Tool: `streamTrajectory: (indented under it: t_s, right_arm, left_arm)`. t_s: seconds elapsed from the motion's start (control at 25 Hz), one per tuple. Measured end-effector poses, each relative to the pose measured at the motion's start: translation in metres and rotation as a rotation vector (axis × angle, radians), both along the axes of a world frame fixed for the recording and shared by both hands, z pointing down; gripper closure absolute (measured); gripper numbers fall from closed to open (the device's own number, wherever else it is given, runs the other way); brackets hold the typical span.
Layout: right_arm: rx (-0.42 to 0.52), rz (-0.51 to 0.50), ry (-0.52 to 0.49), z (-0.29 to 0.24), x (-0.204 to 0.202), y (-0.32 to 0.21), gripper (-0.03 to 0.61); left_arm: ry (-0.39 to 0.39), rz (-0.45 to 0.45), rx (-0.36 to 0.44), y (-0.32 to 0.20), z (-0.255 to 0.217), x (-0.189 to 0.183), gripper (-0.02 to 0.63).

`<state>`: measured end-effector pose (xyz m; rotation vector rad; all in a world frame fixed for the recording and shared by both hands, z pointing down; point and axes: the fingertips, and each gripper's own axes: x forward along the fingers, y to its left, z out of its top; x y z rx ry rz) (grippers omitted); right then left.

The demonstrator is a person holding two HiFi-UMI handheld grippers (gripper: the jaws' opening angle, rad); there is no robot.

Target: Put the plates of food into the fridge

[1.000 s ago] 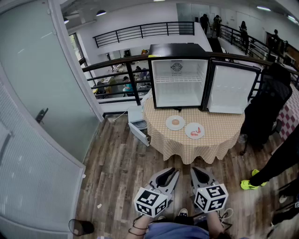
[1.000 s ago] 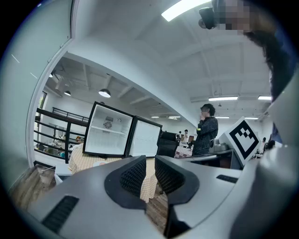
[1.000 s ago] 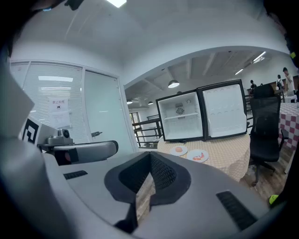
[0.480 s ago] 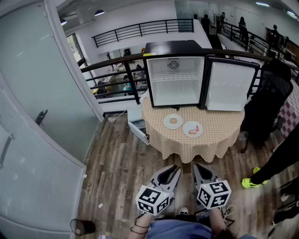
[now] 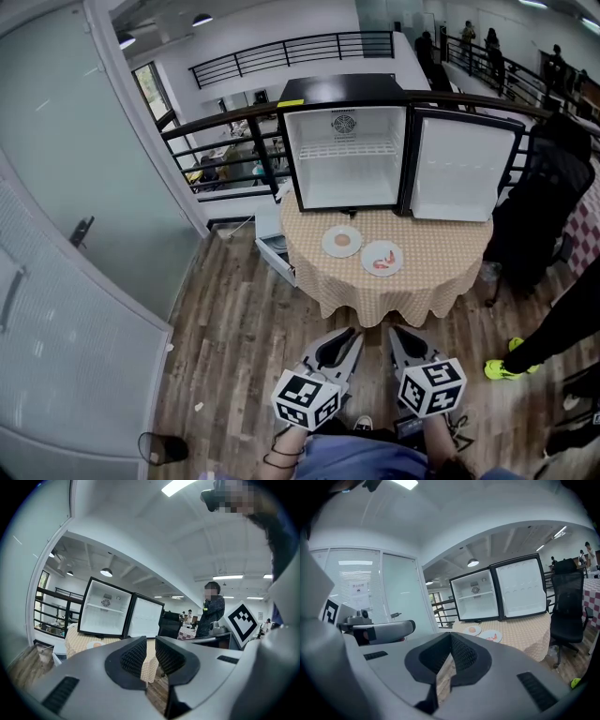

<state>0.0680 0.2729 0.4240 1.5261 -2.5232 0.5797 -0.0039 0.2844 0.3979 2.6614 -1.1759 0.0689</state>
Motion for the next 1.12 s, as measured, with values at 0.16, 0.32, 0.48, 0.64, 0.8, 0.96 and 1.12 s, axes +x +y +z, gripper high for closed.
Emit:
streamTrajectory:
  t_s: [0.16, 0.32, 0.48, 0.64, 0.8, 0.96, 1.12]
  right_arm:
    - [-0.021, -0.021, -0.007, 0.010, 0.008, -0.007, 0.563]
    - [-0.032, -0.037, -0.020, 0.015, 0.011, -0.018, 0.563]
    - [-0.046, -0.035, -0.029, 0.023, 0.014, -0.037, 0.563]
    - [-0.040, -0.033, -0.036, 0.028, 0.018, -0.063, 0.563]
    - [-0.046, -0.003, -0.032, 0.035, 0.024, -0.102, 0.563]
    - [-0.080, 0.042, -0.024, 0.045, 0.029, -0.143, 0.563]
    - [-0.112, 0.090, -0.027, 0.052, 0.033, -0.189, 0.563]
  left_arm:
    - [-0.010, -0.017, -0.032, -0.003, 0.012, 0.006, 0.560]
    - [-0.023, -0.031, -0.044, -0.013, 0.013, 0.007, 0.560]
    - [-0.035, -0.033, -0.052, -0.030, 0.020, 0.006, 0.560]
    - [-0.044, -0.016, -0.066, -0.060, 0.030, 0.009, 0.560]
    - [-0.052, 0.024, -0.056, -0.103, 0.036, 0.014, 0.560]
    - [-0.046, 0.078, -0.077, -0.153, 0.046, 0.018, 0.560]
    - [-0.038, 0.125, -0.096, -0.211, 0.050, 0.019, 0.560]
